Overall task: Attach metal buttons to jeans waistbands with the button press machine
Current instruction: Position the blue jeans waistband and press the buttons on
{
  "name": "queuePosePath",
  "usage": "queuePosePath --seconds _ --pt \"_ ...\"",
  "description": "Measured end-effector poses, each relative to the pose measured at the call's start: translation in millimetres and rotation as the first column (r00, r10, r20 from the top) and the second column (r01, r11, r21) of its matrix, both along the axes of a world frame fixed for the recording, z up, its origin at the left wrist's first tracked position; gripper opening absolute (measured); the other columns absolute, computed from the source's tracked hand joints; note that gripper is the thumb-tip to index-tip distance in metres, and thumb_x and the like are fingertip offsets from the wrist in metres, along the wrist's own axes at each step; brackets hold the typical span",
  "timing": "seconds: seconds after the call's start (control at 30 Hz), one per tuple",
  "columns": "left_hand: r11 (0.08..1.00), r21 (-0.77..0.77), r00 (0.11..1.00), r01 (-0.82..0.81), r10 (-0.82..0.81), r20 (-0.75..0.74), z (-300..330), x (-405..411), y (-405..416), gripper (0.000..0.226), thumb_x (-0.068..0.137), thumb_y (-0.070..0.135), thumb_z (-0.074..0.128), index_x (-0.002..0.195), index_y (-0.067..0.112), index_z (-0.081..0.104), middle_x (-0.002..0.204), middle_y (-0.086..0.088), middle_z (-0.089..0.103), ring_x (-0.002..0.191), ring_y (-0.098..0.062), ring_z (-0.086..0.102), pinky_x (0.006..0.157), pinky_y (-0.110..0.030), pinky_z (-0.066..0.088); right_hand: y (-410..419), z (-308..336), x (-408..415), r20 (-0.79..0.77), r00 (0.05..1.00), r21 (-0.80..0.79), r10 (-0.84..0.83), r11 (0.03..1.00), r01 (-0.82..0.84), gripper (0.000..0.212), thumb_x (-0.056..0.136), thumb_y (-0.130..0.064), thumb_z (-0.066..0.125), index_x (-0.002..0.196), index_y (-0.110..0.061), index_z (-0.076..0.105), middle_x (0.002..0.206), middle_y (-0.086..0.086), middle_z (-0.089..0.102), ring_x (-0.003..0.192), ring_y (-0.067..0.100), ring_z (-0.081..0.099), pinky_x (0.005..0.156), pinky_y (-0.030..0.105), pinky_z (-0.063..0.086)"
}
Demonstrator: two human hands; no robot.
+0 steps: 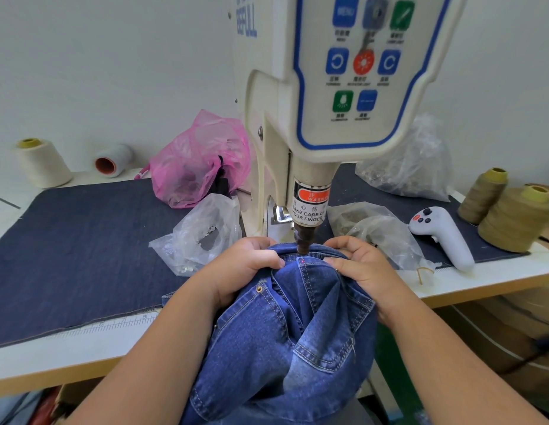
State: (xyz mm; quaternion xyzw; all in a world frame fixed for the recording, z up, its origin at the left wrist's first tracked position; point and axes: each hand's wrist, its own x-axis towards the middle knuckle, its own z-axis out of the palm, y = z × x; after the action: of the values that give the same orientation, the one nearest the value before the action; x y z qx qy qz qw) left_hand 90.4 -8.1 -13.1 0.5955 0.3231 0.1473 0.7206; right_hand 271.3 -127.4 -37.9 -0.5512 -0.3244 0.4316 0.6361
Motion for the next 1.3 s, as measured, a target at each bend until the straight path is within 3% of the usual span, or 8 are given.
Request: queuePosePath --seconds 0.5,0.77,0.97,1.07,1.3 --pt "1.000 -0.013 1.000 0.014 -0.013 0.009 1.5 -0.2 -0.8 0.056 0.067 0.005 0.062 0.115 -0.020 0.050 0.099 -0.028 0.056 0.091 -0.040 0.051 0.085 -0.048 0.039 1.3 -1.3 1.6 -0.019 1.000 0.014 0.008 1.000 -0.008 0.020 0.086 0.006 0.065 0.101 -0.007 0.066 0.093 0.012 0.074 0.079 0.019 0.071 0.070 0.028 0.059" --pt "0.998 0.036 0.999 0.042 -0.041 -0.009 1.0 -1.8 0.5 0.057 0.069 0.008 0.063 0.118 -0.017 0.051 0.102 -0.030 0.060 0.092 -0.040 0.056 0.089 -0.051 0.043 -1.8 -1.4 2.5 -0.002 1.000 0.028 0.011 1.000 -0.010 0.022 0.084 0.007 0.066 0.101 -0.007 0.065 0.095 0.013 0.074 0.083 0.022 0.070 0.080 0.035 0.058" --pt "0.996 0.073 0.999 0.051 -0.051 -0.002 0.5 -3.4 0.2 0.054 0.070 0.009 0.065 0.117 -0.014 0.055 0.100 -0.029 0.064 0.089 -0.037 0.061 0.080 -0.040 0.051 -5.0 0.6 -0.5 -0.003 1.000 0.057 0.024 0.998 -0.024 0.034 0.068 -0.006 0.071 0.100 -0.005 0.065 0.093 0.010 0.074 0.083 0.021 0.070 0.077 0.032 0.059" --pt "0.996 0.064 0.998 0.060 -0.060 0.011 0.4 -3.7 0.5 0.048 0.070 0.009 0.066 0.114 -0.011 0.059 0.098 -0.026 0.067 0.087 -0.036 0.064 0.075 -0.035 0.056 -6.5 -0.6 -0.1 0.008 1.000 0.063 0.026 0.998 -0.027 0.031 0.069 -0.004 0.071 0.099 -0.006 0.064 0.092 0.009 0.075 0.082 0.020 0.070 0.075 0.029 0.060" --pt "0.997 0.037 0.997 0.069 -0.070 0.040 -1.5 -4.3 1.9 0.020 0.072 0.008 0.068 0.092 0.008 0.074 0.096 -0.024 0.070 0.088 -0.035 0.066 0.081 -0.039 0.055 -9.0 -2.5 0.7 -0.014 0.999 0.081 0.043 0.996 -0.042 0.033 0.065 -0.010 0.074 0.097 -0.008 0.066 0.091 0.009 0.074 0.080 0.019 0.071 0.070 0.027 0.059"
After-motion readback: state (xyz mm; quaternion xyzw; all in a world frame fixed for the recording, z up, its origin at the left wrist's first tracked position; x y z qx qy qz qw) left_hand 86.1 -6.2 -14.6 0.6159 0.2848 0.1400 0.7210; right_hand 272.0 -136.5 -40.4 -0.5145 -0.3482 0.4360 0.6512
